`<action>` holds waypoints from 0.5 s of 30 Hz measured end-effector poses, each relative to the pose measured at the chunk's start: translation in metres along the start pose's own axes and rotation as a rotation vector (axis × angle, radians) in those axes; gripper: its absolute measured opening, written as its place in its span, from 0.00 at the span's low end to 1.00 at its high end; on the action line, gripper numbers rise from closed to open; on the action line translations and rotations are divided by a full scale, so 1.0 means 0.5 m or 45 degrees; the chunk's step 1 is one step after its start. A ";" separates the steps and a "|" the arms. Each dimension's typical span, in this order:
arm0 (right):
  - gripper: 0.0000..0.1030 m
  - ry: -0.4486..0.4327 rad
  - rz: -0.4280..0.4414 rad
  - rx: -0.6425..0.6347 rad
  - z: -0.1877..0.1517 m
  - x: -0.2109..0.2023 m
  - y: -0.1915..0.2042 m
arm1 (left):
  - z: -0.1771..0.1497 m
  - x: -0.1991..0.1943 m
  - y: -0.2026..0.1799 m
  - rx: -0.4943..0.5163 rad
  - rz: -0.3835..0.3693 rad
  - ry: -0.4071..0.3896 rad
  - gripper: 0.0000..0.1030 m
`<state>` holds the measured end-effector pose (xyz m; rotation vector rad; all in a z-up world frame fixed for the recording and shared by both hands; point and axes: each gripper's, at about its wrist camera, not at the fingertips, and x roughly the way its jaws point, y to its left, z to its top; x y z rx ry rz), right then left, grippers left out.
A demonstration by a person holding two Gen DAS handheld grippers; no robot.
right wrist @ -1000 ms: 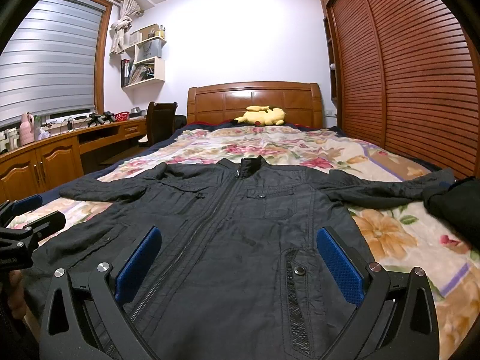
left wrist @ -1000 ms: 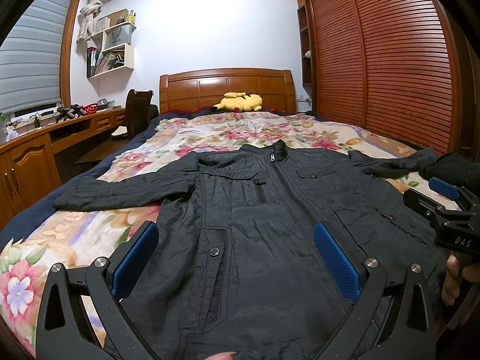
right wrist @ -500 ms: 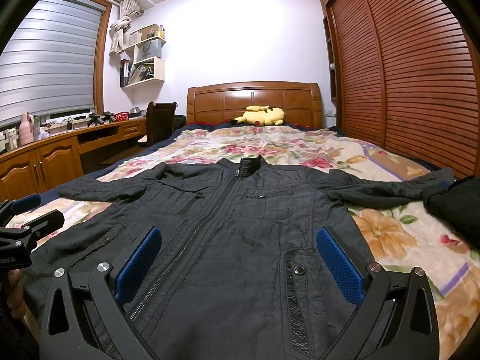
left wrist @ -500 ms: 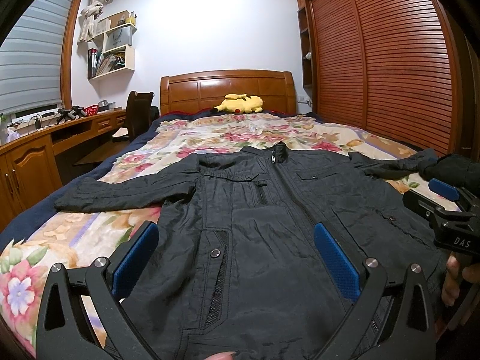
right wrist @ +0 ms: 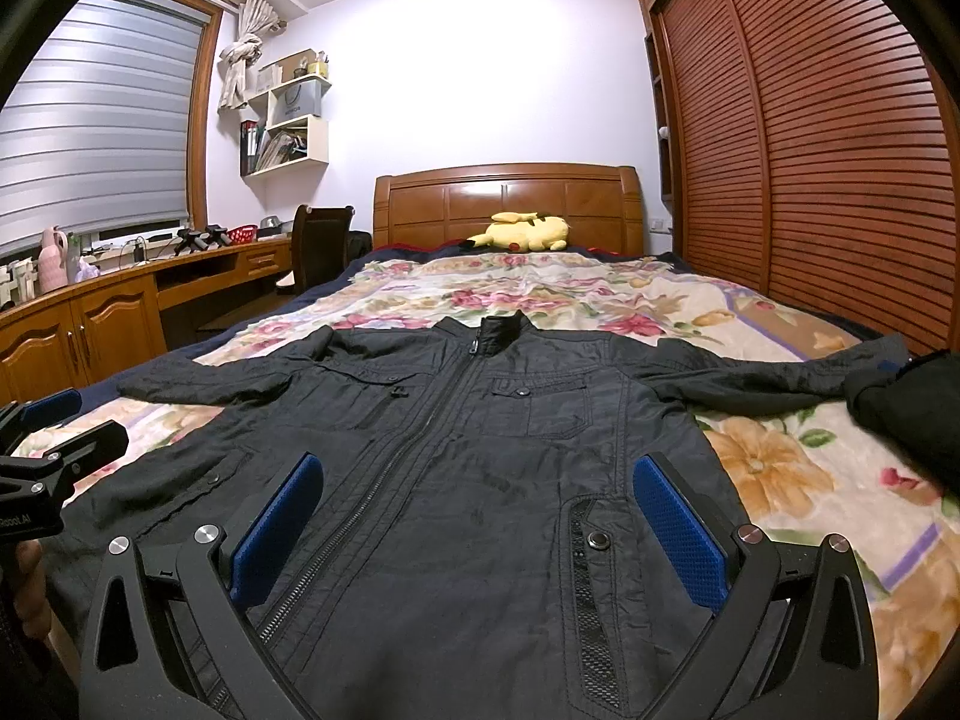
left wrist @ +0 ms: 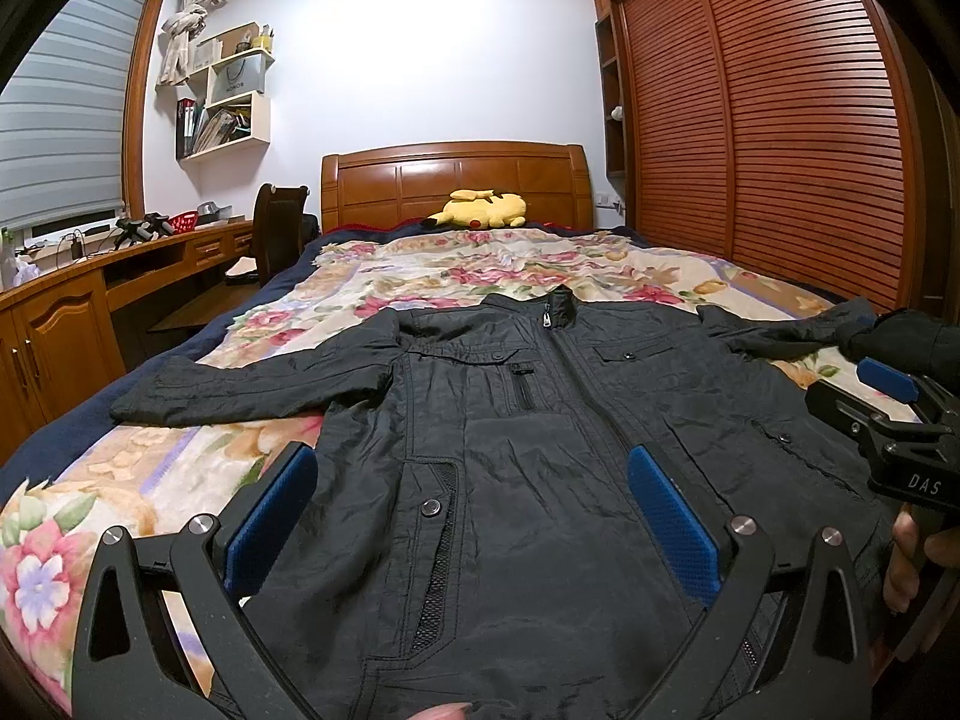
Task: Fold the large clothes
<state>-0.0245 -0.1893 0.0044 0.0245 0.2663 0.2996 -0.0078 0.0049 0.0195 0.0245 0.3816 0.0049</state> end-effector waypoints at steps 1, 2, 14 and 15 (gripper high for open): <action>1.00 -0.001 0.000 0.000 0.000 0.000 0.001 | -0.001 0.000 0.000 0.000 0.001 0.000 1.00; 1.00 -0.001 0.000 0.000 -0.001 0.000 0.001 | 0.003 -0.001 0.001 0.000 0.001 0.000 1.00; 1.00 -0.001 0.000 0.001 0.000 0.000 0.001 | 0.001 -0.003 0.001 0.001 0.001 -0.003 1.00; 1.00 -0.001 0.000 0.001 0.000 0.000 0.001 | -0.003 -0.001 0.000 -0.001 0.000 -0.005 1.00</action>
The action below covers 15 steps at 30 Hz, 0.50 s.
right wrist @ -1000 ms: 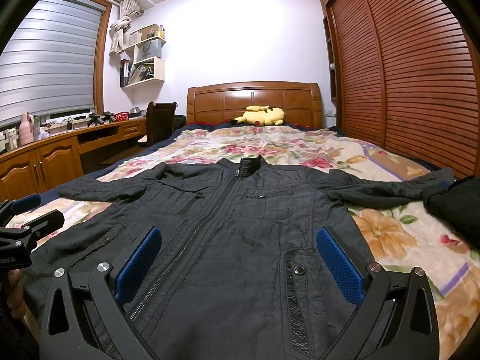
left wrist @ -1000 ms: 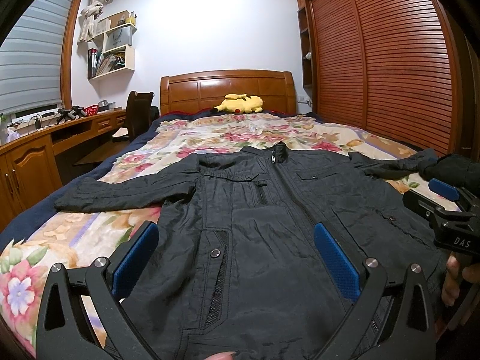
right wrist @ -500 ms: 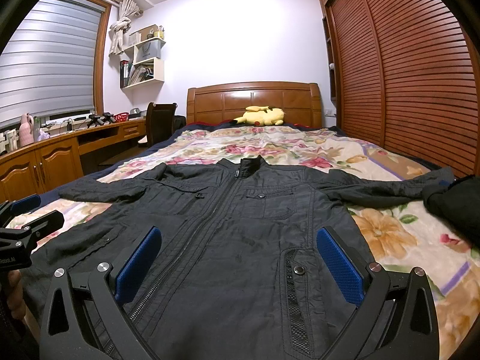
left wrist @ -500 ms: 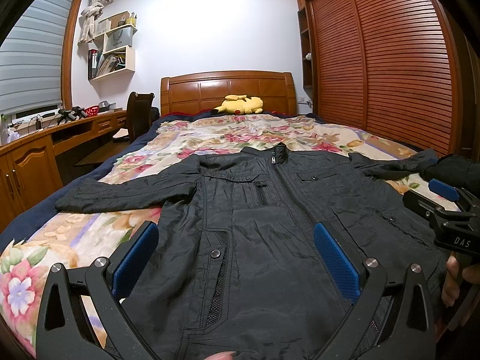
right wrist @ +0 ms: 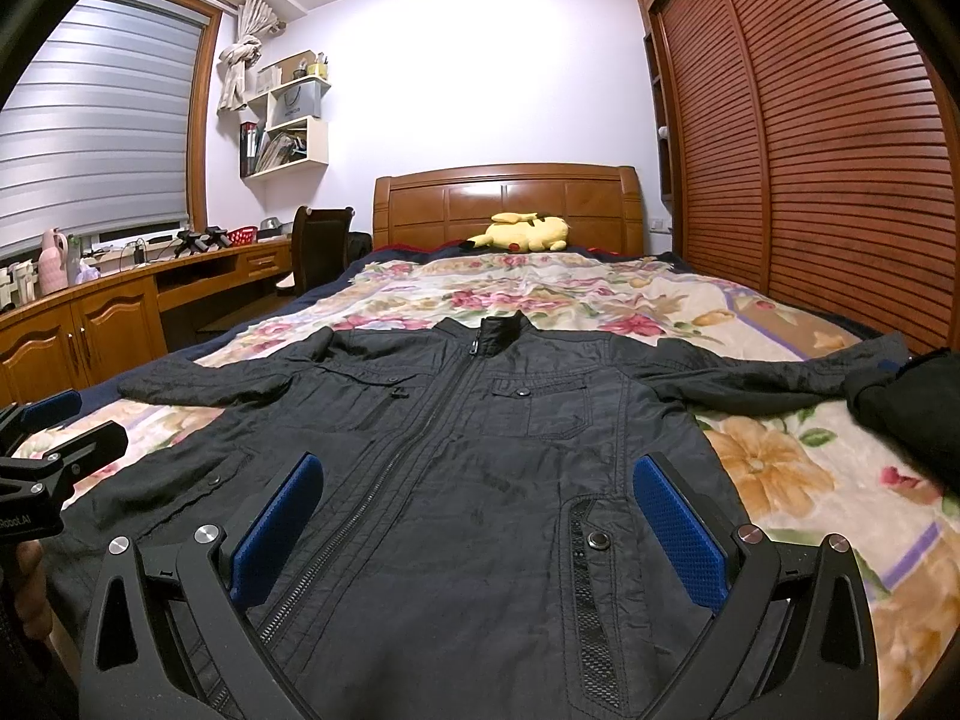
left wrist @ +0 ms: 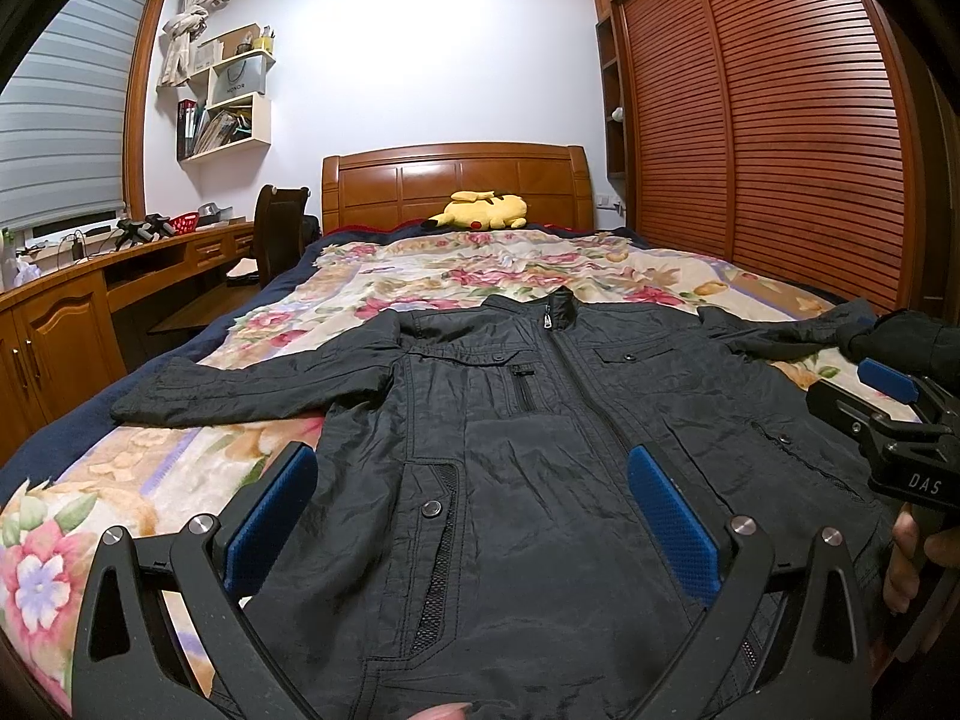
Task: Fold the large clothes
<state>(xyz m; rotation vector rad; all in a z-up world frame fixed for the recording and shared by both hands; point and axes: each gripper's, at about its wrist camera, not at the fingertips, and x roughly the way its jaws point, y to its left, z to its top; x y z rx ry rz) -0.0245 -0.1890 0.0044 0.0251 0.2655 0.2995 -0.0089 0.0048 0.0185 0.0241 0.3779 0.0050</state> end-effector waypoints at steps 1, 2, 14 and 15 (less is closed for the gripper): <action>1.00 -0.001 -0.001 0.000 0.000 -0.001 0.000 | 0.002 -0.001 0.001 -0.001 0.000 0.000 1.00; 1.00 0.000 0.001 0.000 0.000 0.000 0.000 | 0.003 -0.002 0.001 -0.001 0.000 -0.001 1.00; 1.00 -0.001 0.001 0.000 -0.001 -0.001 0.000 | 0.014 -0.021 -0.003 -0.001 0.004 -0.005 1.00; 1.00 -0.001 0.000 0.001 0.000 0.000 0.000 | 0.014 -0.021 -0.003 -0.002 0.004 -0.005 1.00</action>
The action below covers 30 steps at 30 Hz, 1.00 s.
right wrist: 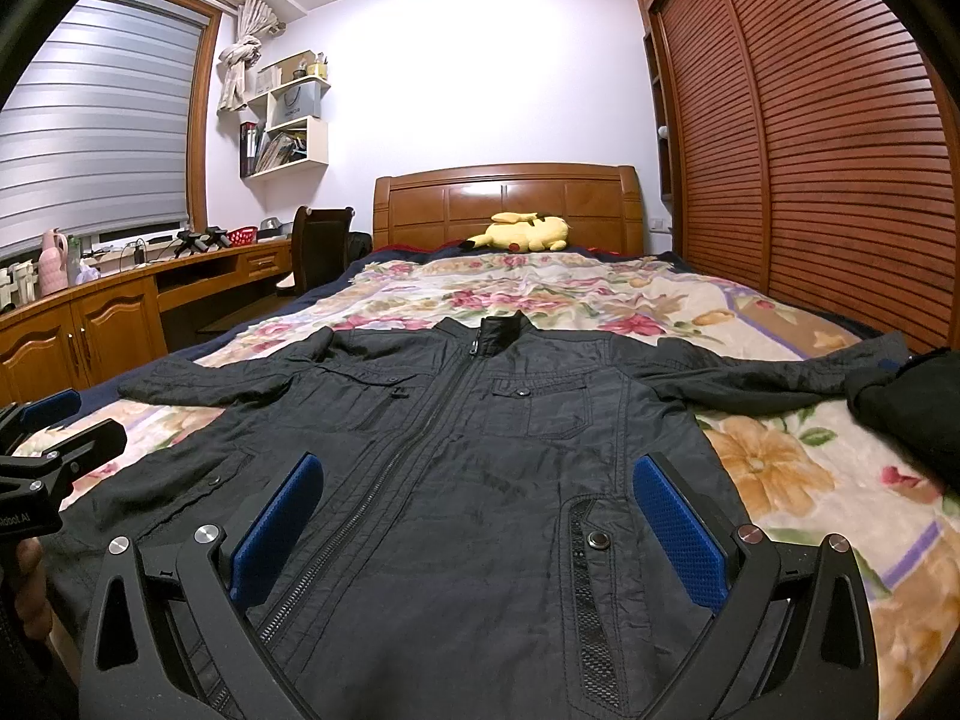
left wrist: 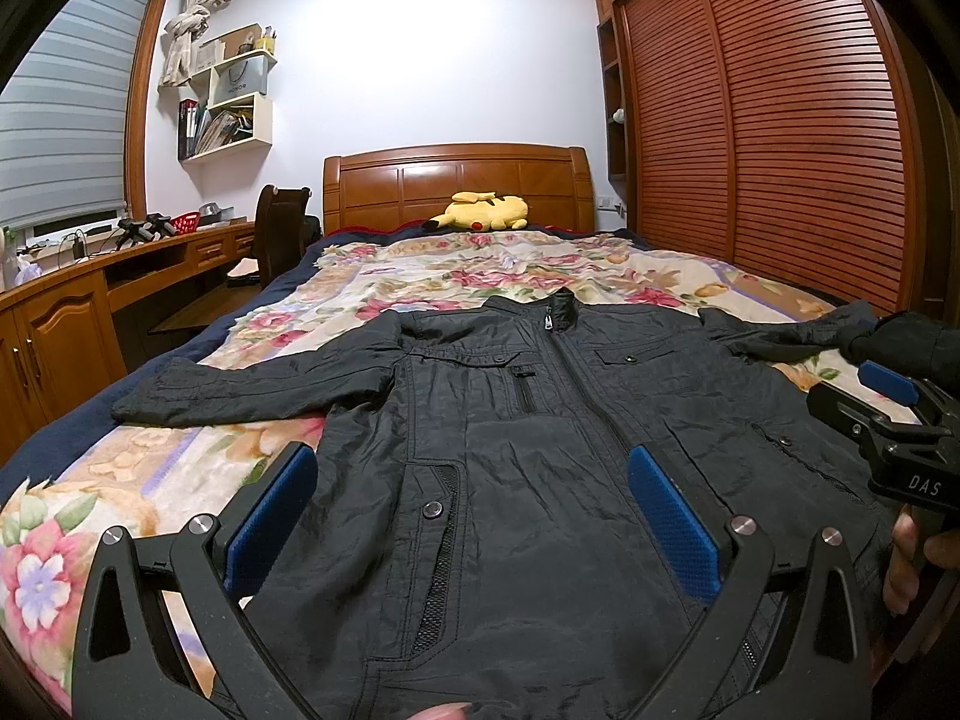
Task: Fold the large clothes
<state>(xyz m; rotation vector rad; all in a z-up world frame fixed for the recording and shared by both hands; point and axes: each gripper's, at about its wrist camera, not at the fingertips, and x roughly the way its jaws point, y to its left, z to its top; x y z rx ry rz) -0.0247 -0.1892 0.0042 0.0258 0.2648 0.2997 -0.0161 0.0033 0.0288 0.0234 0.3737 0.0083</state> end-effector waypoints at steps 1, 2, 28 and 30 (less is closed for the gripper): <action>1.00 0.000 0.000 0.001 0.000 0.000 0.000 | 0.002 -0.002 0.001 0.000 0.000 0.000 1.00; 1.00 0.000 0.000 0.000 0.000 0.000 0.001 | 0.004 -0.003 0.001 -0.001 -0.001 0.000 1.00; 1.00 0.039 0.154 -0.098 0.057 0.025 0.064 | -0.006 0.000 0.142 -0.049 0.062 0.108 1.00; 1.00 0.035 0.174 -0.102 0.062 0.029 0.069 | -0.008 0.004 0.164 -0.058 0.066 0.124 1.00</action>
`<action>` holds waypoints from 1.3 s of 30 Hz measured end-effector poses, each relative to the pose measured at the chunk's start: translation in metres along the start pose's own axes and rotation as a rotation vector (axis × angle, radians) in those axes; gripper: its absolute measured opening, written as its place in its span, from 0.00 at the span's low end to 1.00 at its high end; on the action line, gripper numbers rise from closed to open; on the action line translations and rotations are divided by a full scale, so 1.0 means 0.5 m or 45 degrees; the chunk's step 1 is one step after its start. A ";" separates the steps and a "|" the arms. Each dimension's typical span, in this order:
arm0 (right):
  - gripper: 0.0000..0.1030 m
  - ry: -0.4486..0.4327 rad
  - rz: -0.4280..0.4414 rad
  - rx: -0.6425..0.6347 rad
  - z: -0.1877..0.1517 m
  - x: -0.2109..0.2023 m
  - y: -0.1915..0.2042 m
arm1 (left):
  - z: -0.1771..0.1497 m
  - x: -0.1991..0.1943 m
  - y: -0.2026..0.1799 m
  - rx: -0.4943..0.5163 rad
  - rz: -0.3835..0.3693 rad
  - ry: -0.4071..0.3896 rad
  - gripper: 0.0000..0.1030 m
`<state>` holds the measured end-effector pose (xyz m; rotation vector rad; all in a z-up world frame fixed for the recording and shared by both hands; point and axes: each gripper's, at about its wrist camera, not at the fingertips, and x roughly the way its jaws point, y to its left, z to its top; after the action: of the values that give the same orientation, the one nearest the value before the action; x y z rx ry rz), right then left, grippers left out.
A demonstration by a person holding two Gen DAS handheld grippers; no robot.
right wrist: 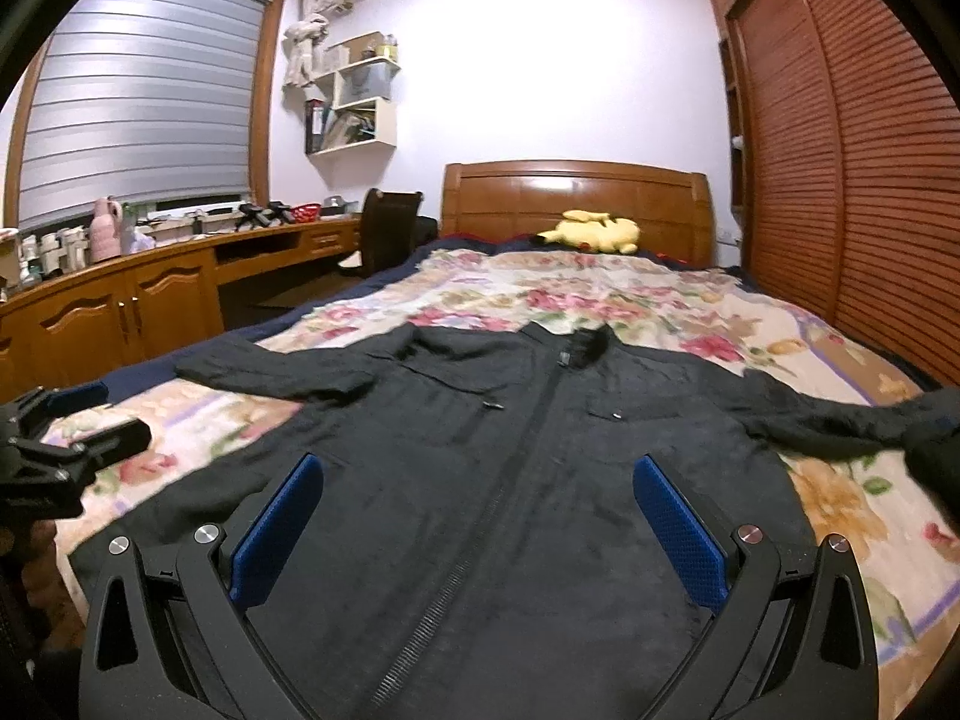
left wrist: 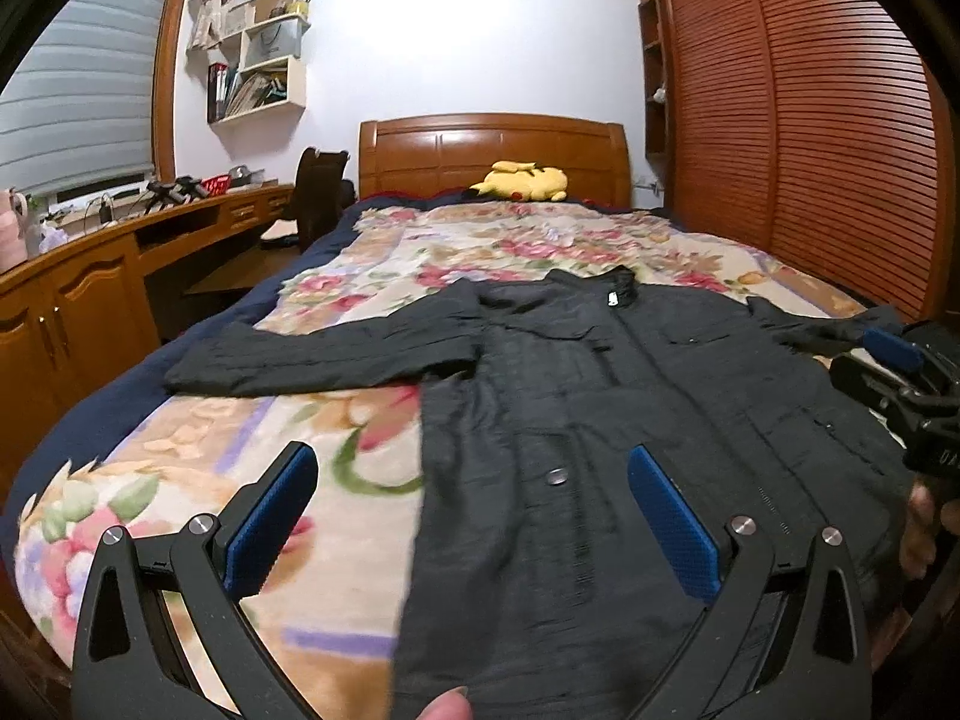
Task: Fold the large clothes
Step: 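Move the left tool to the jacket sleeve cuff and close on it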
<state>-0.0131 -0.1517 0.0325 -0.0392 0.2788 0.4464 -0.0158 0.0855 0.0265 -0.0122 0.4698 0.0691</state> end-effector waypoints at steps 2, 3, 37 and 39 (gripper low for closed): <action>1.00 -0.008 0.020 -0.012 0.002 0.007 0.008 | -0.001 0.005 0.021 0.001 0.015 0.008 1.00; 1.00 -0.013 0.027 -0.020 0.002 0.012 0.012 | -0.003 0.002 0.033 0.003 0.022 0.008 1.00; 1.00 0.253 0.218 -0.112 0.008 0.336 -0.032 | 0.045 0.307 0.461 -0.150 0.227 0.336 0.72; 1.00 0.255 0.221 -0.113 0.010 0.339 -0.037 | 0.050 0.336 0.497 -0.188 0.250 0.351 0.72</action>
<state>0.1429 -0.0963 -0.0097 -0.1477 0.4613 0.6287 0.1275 0.3446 -0.0264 -0.1219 0.7399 0.2975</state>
